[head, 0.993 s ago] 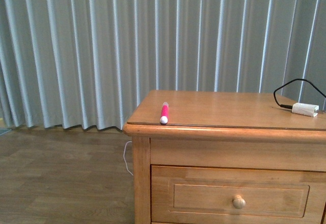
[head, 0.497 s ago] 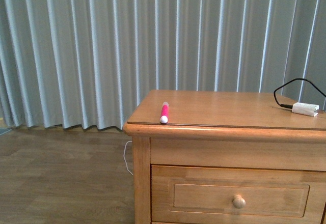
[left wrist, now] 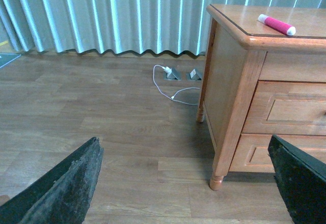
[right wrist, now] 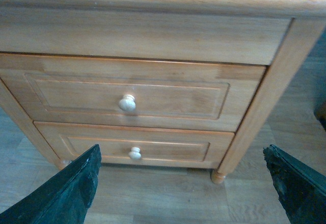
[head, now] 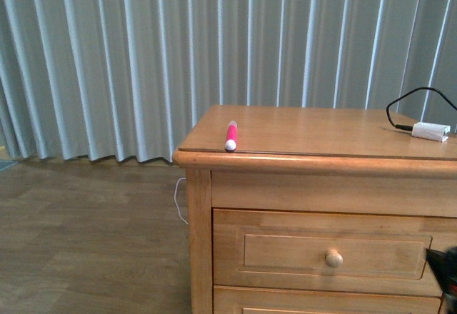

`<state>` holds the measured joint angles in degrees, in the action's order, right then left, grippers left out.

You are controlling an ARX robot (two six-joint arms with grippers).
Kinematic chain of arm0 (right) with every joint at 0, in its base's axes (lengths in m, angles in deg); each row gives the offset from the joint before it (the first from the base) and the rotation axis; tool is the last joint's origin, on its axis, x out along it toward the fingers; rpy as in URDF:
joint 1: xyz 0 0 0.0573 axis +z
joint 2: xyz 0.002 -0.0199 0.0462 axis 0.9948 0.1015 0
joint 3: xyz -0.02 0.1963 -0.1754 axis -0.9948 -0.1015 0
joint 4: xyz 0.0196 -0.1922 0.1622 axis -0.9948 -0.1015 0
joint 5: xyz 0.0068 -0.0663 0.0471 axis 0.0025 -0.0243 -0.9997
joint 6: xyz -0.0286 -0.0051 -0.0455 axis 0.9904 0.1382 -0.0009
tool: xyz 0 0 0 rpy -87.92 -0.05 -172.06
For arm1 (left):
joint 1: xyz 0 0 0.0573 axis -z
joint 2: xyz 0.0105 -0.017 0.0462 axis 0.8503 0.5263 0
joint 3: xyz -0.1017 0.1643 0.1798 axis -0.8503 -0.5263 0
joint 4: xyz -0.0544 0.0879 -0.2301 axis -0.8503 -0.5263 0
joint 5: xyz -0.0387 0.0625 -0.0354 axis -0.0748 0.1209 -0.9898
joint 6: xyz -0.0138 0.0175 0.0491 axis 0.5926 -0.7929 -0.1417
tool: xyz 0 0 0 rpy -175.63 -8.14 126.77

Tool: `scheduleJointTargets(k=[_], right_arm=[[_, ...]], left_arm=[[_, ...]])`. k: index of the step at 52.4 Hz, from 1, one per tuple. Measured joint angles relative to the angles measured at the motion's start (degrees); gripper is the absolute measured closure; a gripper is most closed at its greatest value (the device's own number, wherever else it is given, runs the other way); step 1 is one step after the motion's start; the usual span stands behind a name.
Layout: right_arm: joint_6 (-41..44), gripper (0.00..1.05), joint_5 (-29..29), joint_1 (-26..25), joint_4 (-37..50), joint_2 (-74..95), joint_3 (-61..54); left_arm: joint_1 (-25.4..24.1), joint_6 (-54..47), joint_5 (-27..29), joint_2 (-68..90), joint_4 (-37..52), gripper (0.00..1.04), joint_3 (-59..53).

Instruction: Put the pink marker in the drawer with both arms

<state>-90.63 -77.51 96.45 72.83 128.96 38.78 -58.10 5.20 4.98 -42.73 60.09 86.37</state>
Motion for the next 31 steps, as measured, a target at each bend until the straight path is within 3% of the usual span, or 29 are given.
scheduleJointTargets(k=[13,31], right_arm=[[0.8,0.09,1.2,2.9,4.4,23.2,13.4],[-0.4,0.09,5.0,4.1,3.3,37.9,27.8]], left_arm=[[0.0,0.0,0.0,0.0,0.0,0.06,0.0],[0.0,0.0,0.0,0.0,0.0,0.06,0.0]])
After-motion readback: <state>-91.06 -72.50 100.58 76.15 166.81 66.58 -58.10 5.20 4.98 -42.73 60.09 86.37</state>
